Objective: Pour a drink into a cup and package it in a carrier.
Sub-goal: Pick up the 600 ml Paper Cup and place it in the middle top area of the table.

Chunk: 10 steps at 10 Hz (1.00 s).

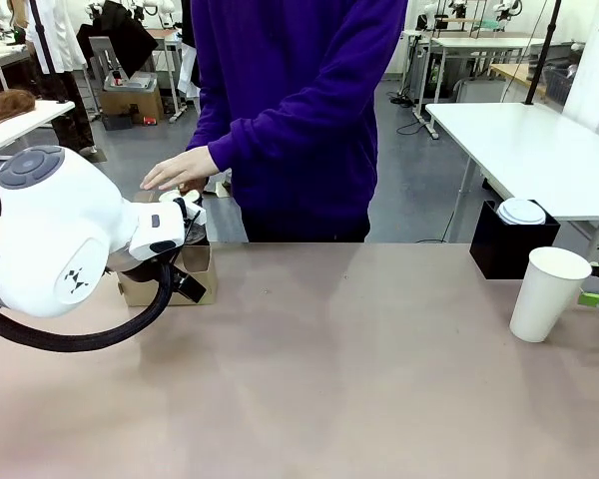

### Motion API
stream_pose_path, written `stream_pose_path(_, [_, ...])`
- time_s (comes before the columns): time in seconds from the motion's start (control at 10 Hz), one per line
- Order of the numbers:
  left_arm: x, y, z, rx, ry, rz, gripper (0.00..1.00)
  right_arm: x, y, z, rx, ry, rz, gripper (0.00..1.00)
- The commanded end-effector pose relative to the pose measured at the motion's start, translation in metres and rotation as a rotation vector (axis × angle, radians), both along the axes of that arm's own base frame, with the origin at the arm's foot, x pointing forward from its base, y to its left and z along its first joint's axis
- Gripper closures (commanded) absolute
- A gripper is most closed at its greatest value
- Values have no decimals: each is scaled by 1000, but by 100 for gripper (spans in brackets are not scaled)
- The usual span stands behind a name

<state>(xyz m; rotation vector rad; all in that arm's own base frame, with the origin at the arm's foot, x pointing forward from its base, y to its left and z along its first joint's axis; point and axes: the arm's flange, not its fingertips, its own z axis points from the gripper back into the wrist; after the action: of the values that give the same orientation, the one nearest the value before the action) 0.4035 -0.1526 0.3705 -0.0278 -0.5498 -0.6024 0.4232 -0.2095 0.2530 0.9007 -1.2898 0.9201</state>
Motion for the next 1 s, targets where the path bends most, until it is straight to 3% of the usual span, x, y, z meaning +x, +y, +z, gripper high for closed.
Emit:
stream_pose_path(0.0, [0,0,0,-2,0,1,0,2,14,-6,-9,-10,11,0])
stream_pose_path(0.9, [0,0,0,-2,0,1,0,7,63,-22,74,50,140,0])
